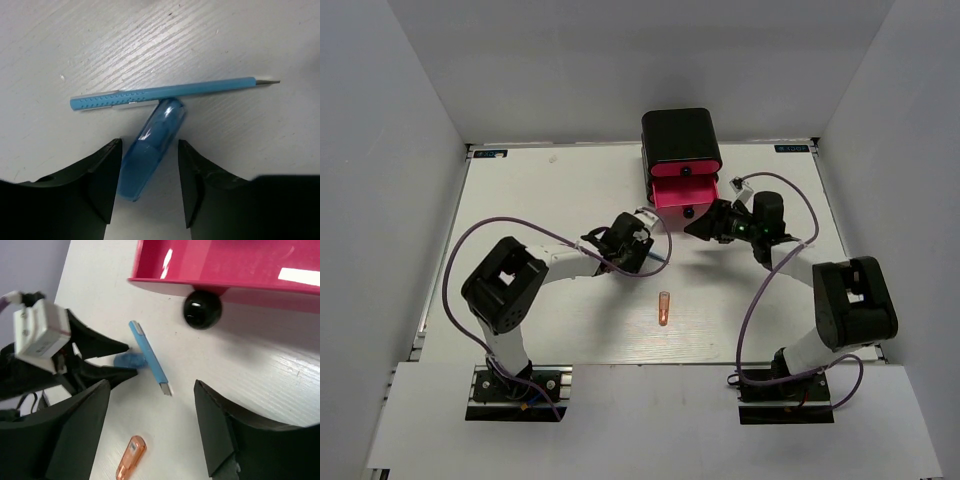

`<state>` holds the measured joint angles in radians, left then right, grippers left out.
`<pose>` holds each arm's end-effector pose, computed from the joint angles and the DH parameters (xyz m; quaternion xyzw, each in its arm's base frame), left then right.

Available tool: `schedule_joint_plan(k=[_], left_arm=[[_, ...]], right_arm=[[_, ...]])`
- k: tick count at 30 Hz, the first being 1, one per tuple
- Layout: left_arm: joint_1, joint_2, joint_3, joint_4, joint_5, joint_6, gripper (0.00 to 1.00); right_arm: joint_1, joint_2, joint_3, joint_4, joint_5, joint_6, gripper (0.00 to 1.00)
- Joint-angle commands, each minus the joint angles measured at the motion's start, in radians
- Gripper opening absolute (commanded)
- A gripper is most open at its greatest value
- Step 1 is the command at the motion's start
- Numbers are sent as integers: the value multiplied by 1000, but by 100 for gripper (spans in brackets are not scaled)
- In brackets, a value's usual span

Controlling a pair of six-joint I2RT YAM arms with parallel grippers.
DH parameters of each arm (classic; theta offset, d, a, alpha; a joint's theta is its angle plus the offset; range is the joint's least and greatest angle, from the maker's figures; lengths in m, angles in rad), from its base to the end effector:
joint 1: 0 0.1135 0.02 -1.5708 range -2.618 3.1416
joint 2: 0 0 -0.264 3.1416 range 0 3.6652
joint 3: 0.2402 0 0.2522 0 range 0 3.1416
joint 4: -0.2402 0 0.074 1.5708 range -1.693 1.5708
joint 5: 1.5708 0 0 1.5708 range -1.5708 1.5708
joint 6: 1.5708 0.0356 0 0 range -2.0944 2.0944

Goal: Sort the stationery into containers
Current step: Pick up the stationery from the center of the board.

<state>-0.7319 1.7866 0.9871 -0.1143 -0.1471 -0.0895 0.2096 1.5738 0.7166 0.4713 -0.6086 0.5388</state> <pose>0.2691 -0.2347 0.1511 0.2755 0.9032 -0.0647 0.3228 0.3108 0.0869 0.1927 -0.0354 0.8082 0.4261 0.4050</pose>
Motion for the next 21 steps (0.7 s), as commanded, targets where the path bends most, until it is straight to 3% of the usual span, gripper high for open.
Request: schedule_joint_plan(k=[1, 4, 5, 6, 8, 11, 14, 16, 18, 19, 21], left_arm=[[-14, 7, 13, -1, 43, 63, 56], [-14, -15, -8, -19, 98, 72, 37], [-14, -15, -21, -28, 109, 73, 36], [-23, -29, -21, -44, 119, 73, 33], [-23, -71, -50, -56, 132, 73, 31], [-23, -160, -62, -65, 146, 60, 27], [-23, -246, -30, -65, 155, 37, 26], [-23, -272, 16, -26, 155, 37, 26], [-12, -273, 57, 4, 164, 27, 26], [-3, -273, 106, 17, 164, 27, 24], [-3, -237, 159, 60, 143, 59, 24]], right_arm=[[-6, -93, -8, -56, -68, -166, 75], [-9, -132, 3, -92, -120, -255, 83], [-6, -135, 15, -120, -150, -279, 90], [-9, -142, 26, -138, -161, -360, 90], [-6, -162, 66, -210, -200, -433, 90], [-1, -207, 76, -220, -218, -674, 90], [-13, -204, 75, -201, -163, -764, 90], [-16, -164, 122, -287, -186, -812, 88], [-36, -130, 155, -333, -265, -815, 66], [-44, -132, 149, -342, -284, -820, 39], [-42, -176, 124, -309, -298, -823, 6]])
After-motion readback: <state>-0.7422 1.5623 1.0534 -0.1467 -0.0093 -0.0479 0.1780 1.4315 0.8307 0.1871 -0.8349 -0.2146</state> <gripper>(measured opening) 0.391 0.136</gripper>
